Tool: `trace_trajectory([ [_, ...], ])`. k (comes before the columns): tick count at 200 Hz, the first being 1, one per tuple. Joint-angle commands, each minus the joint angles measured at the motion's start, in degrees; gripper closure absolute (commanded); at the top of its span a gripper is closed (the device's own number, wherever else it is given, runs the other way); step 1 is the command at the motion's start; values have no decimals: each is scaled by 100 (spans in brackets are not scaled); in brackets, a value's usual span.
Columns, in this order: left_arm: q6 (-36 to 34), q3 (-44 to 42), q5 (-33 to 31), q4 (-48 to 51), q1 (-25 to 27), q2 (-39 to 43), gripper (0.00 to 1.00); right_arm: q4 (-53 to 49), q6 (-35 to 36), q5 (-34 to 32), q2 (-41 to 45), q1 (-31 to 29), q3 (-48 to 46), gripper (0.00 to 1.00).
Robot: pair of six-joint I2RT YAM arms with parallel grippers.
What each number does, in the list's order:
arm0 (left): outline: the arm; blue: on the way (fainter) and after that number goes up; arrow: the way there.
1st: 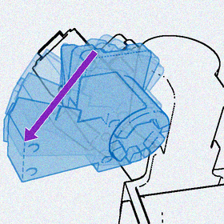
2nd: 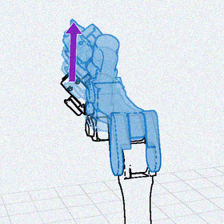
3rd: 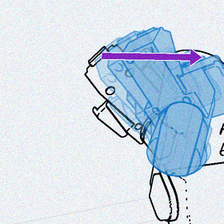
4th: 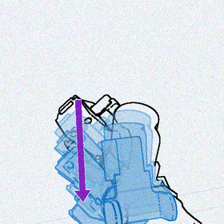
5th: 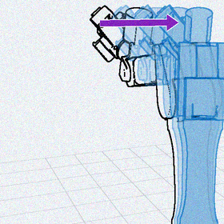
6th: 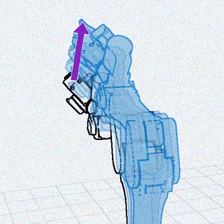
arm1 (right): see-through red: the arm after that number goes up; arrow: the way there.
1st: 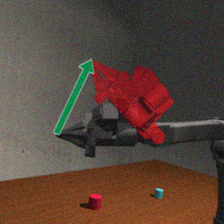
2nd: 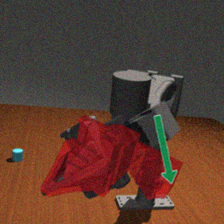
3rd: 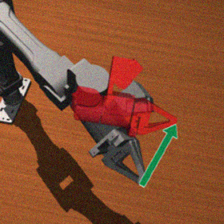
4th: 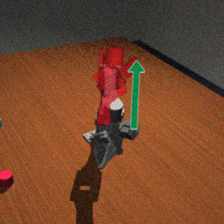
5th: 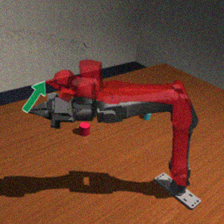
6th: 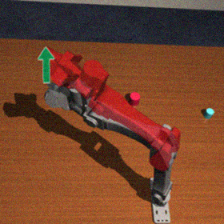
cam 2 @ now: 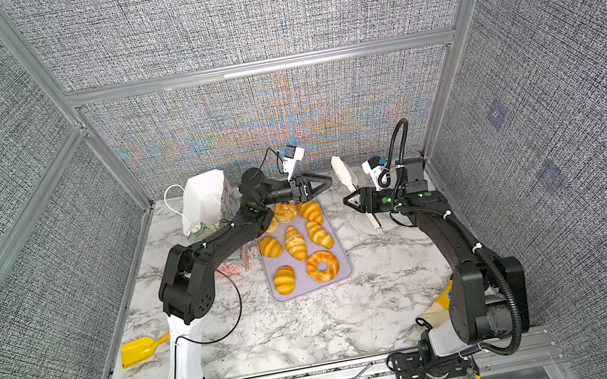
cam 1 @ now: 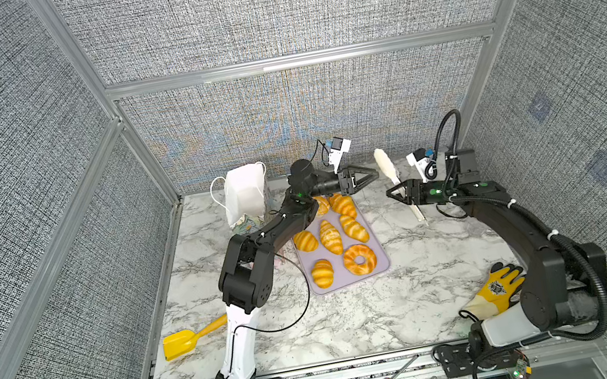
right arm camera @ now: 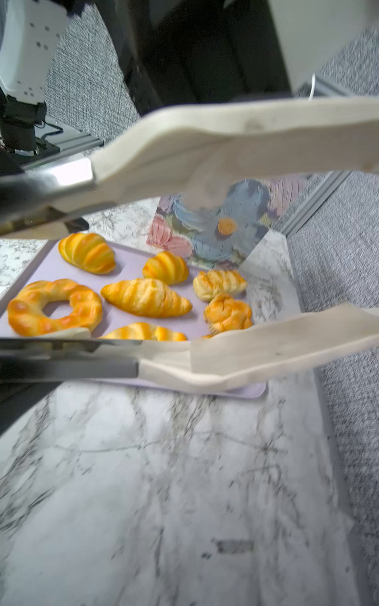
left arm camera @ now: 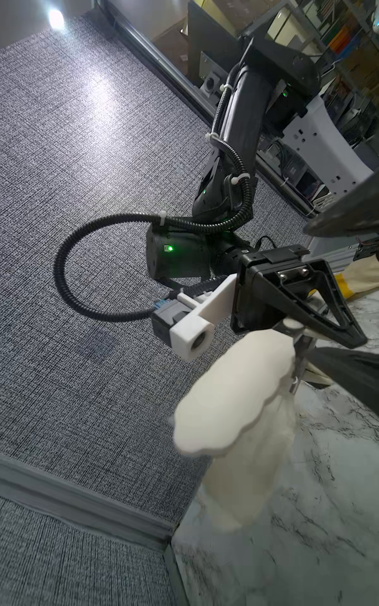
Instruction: Place the fake bread into the paper bag
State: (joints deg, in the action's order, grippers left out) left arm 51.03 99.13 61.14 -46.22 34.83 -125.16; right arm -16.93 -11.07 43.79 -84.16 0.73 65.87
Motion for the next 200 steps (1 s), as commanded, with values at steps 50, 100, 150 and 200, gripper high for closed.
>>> trace_trajectory([
  [50, -1932, 58, -999, 2647, -71, 300, 34, -908, 703, -1492, 18, -16, 74, 42],
  [100, -2168, -30, -1317, 2979, -73, 354, 30, -1379, 1059, -2485, 2, -260, 118, 41],
  [150, -2868, -294, -2009, 3712, -73, 759, 24, -1901, 1387, -3468, -14, -728, 229, 36],
  [200, -3342, -1064, -2770, 3905, -64, 1507, 16, -2332, 1652, -4310, 68, -1388, 156, 32],
])
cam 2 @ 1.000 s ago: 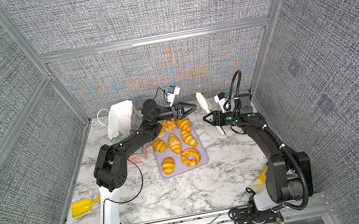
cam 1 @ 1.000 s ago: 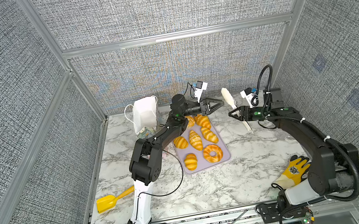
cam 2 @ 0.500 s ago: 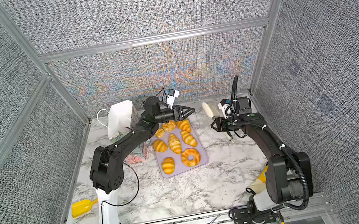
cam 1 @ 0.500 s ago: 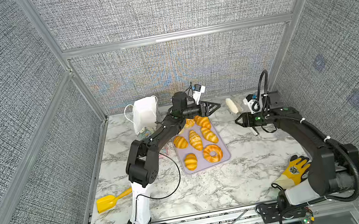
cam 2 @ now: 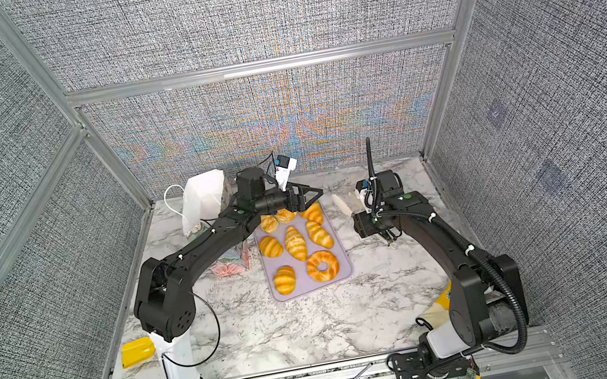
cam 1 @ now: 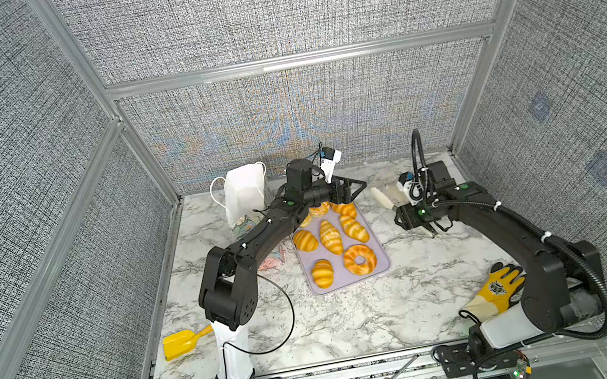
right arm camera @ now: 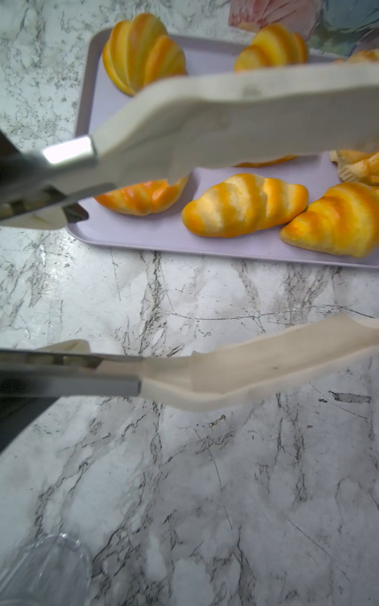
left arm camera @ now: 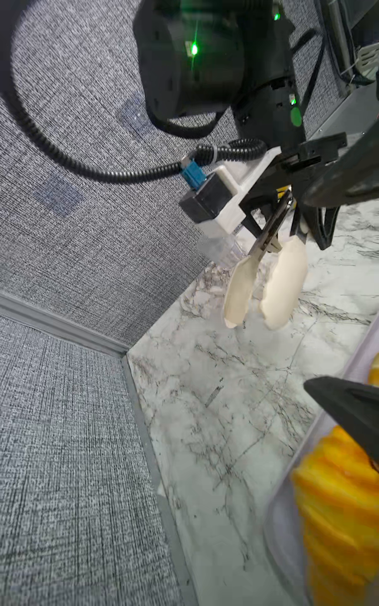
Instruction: Place the fake bread into the paper bag
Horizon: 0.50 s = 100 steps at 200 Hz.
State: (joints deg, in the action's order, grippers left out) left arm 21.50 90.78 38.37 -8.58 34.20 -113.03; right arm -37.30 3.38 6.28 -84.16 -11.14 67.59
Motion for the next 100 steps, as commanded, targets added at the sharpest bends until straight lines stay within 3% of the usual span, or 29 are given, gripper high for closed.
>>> trace_trajectory([
  [1, -395, -237, -508, 148, -1, 314, 16, -308, 207, -576, 67, -212, -17, 32],
  [56, -1105, -937, -1889, 513, 153, 1210, 16, -1041, 26, -1338, -10, -806, 35, 32],
  [100, -1256, -1642, -2533, 416, 202, 1882, 16, -1401, -214, -1739, -71, -1247, 35, 32],
])
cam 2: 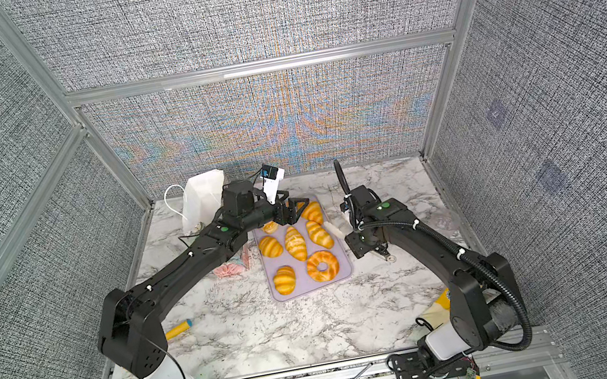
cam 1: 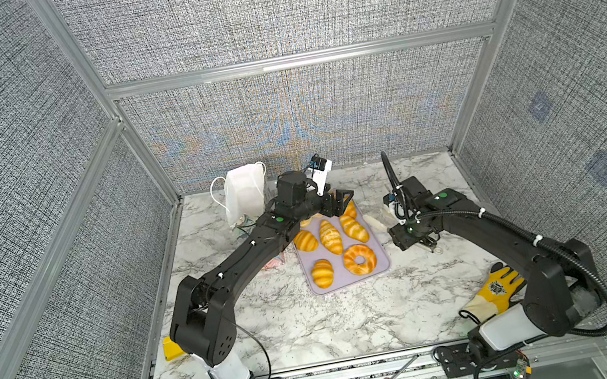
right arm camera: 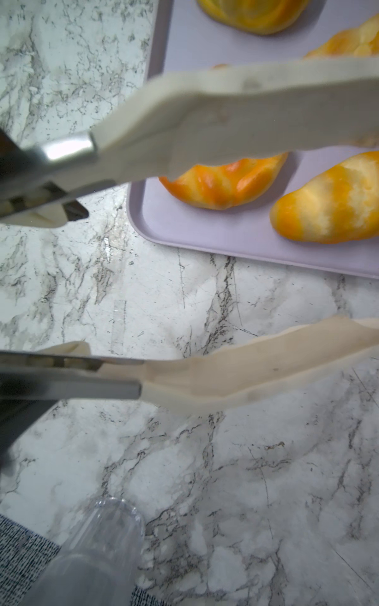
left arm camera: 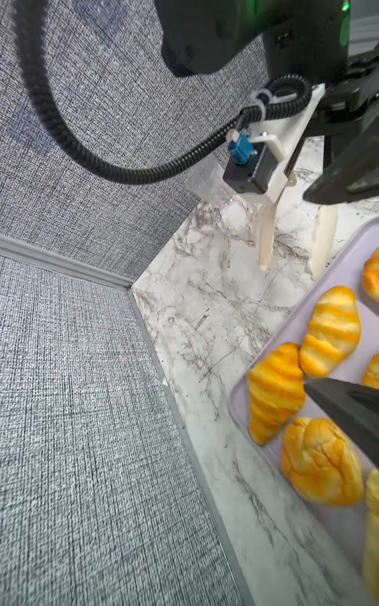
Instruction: Place the fake bread into the paper bag
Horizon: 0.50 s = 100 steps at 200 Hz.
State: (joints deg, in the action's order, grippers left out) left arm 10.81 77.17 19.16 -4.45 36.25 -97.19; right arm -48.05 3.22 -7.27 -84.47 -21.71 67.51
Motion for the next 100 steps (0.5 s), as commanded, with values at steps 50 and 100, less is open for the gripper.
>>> trace_trajectory([
  [50, -282, -957, -1059, -5, 5, 1126, 15, -732, -290, -961, -719, -750, 459, 31],
  [100, -470, -1175, -1461, 346, 29, 1733, 15, -1067, -207, -1291, -1567, -942, 1120, 30],
])
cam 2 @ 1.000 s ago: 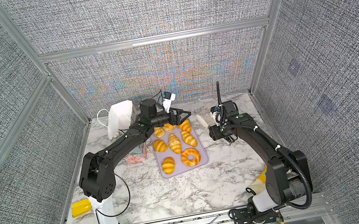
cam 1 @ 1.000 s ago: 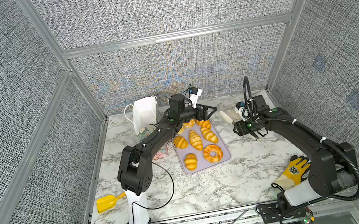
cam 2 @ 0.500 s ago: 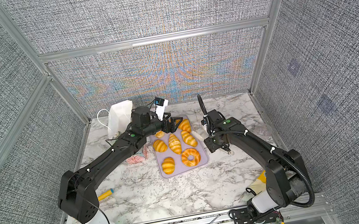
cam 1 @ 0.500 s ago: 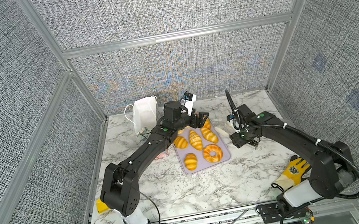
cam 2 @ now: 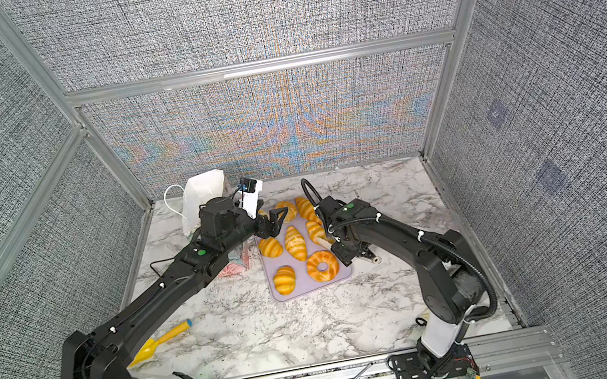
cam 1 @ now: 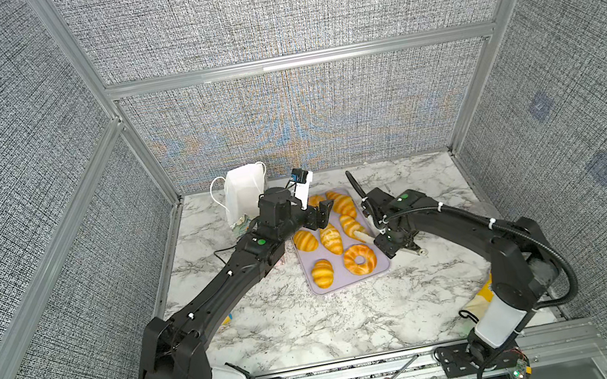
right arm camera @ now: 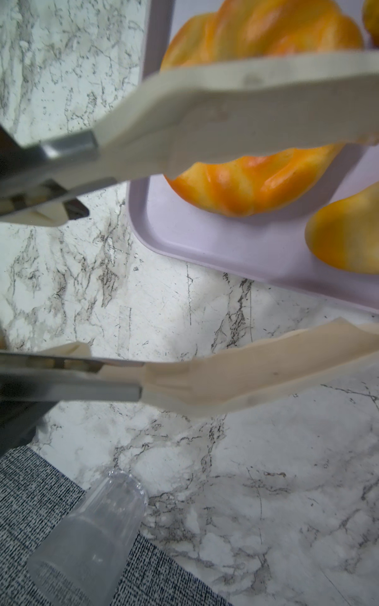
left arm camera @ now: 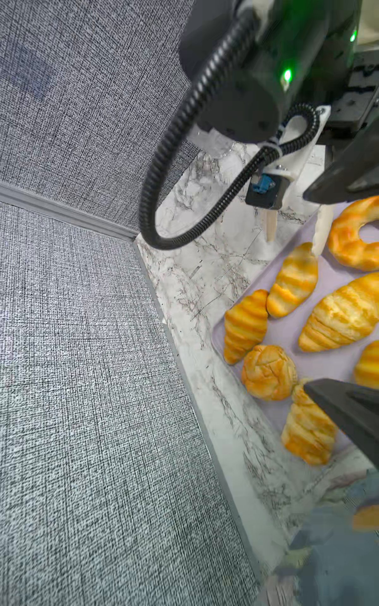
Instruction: Place the fake bread into the paper bag
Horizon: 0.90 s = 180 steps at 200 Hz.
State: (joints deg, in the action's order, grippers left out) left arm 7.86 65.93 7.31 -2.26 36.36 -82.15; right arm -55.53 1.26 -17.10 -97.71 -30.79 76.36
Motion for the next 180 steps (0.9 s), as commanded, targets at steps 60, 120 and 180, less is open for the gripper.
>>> trace_trajectory([
  [60, -145, -111, -953, 592, 64, 876, 14, -490, 177, -253, -649, -73, 733, 29],
  [120, 0, -79, -1776, 1430, 73, 1417, 13, -736, 374, -391, -884, -73, 946, 27],
  [180, 232, 5, -2717, 2101, 73, 1889, 11, -986, 503, -145, -1205, -77, 1340, 27],
])
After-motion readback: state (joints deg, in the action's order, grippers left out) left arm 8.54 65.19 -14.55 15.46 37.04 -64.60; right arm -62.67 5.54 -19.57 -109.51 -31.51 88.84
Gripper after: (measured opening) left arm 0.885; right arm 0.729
